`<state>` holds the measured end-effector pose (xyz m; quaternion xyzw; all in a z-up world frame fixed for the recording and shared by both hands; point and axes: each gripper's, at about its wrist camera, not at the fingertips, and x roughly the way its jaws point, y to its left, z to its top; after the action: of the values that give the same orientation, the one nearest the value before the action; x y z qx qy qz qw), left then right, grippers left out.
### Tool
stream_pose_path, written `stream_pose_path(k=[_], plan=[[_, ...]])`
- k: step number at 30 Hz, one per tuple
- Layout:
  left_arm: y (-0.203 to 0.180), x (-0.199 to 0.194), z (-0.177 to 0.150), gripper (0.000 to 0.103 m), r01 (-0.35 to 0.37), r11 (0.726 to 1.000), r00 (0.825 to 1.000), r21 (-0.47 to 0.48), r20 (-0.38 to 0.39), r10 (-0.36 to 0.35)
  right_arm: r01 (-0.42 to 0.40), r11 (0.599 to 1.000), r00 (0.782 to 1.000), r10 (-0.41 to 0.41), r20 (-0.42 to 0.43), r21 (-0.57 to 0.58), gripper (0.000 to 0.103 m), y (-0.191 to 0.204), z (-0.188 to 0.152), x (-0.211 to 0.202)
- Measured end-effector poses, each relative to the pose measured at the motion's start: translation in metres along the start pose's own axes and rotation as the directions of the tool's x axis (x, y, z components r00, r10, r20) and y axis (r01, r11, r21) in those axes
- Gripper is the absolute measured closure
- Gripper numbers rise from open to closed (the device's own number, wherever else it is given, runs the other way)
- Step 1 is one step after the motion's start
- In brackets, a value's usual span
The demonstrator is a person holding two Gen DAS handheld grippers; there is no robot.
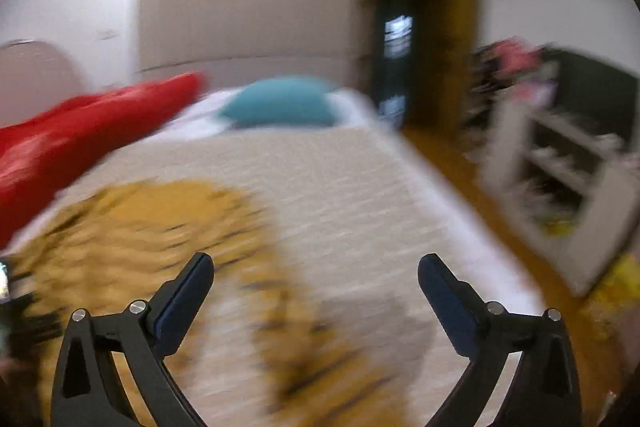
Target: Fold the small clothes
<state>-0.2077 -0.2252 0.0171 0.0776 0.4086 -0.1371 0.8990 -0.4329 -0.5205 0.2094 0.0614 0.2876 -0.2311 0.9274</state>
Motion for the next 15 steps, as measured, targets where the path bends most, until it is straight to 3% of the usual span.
stream_pose_path(k=[1,3,8,15], plan=[[0.001,-0.004,0.0,0.0,-0.005,1.0,1.0,-0.015,-0.02,0.005,-0.071,0.997,0.996,0.071,-0.059,0.008,0.0,0.017,-0.004,0.006],[0.001,-0.019,-0.002,0.0,-0.005,0.999,1.0,-0.042,-0.03,0.003,-0.148,0.989,0.984,0.149,-0.094,0.022,0.004,0.041,-0.016,0.012],[-0.009,-0.068,-0.021,0.0,0.027,0.998,1.0,-0.052,-0.009,-0.027,-0.185,0.983,0.974,0.185,-0.128,0.013,0.005,0.083,-0.046,0.02],[-0.022,-0.109,-0.046,0.0,0.024,0.999,1.0,-0.039,-0.01,-0.025,-0.208,0.976,0.966,0.215,-0.142,0.062,0.005,0.095,-0.074,0.011]])
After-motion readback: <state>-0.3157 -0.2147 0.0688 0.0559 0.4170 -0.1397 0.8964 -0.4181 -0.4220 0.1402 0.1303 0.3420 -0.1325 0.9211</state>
